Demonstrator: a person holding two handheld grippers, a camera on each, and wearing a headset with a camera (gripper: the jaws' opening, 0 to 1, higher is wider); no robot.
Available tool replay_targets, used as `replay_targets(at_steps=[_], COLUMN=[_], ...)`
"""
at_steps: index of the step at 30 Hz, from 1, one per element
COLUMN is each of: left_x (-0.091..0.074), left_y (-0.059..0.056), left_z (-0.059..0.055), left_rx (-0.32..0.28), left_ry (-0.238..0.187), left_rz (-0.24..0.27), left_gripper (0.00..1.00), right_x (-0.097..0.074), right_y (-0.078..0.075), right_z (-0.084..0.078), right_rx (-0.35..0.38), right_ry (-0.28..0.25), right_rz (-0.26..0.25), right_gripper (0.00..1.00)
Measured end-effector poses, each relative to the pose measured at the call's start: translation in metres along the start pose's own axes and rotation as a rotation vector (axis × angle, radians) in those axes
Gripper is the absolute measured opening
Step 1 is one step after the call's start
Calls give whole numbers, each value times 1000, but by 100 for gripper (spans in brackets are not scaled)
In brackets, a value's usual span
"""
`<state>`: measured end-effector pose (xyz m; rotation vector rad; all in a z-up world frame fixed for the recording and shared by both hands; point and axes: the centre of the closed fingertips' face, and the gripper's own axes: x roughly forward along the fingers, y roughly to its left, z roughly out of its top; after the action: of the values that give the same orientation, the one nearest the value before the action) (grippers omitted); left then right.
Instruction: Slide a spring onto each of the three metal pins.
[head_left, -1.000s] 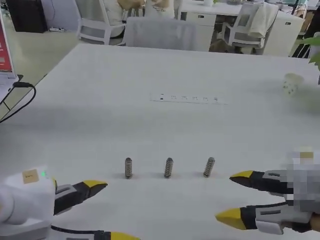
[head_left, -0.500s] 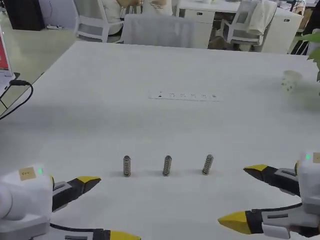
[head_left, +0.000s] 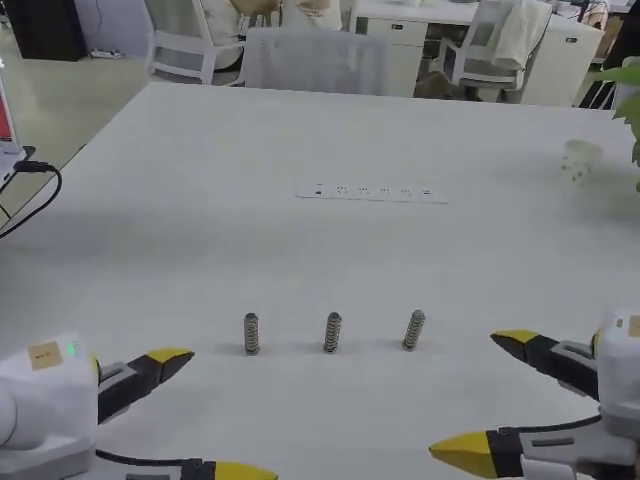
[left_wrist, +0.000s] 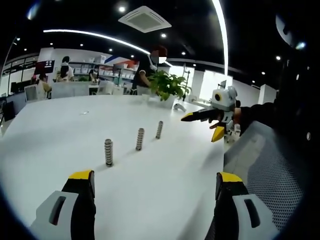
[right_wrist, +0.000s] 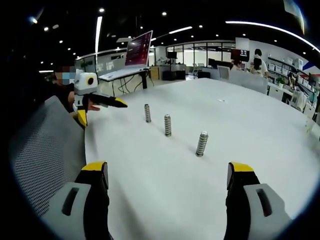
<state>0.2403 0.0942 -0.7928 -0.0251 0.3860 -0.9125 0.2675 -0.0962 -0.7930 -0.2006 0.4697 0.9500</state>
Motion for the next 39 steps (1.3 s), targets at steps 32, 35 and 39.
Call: replay_targets(at_steps=[32,35,39], left_x=[0,0,1], left_y=[5,5,5], left_z=[-5,-6,-6], left_rx=[-16,-16,-17], left_ry=[20,23,24], left_rz=[12,12,10], left_gripper=[98,98,98], right_x=[1,1,1], right_y=[1,0,0], right_z=[-3,-4,-3], right_rx=[27,27,28], right_ry=[2,5,2], right_rz=[-11,-11,-13], right_gripper=[100,100,100])
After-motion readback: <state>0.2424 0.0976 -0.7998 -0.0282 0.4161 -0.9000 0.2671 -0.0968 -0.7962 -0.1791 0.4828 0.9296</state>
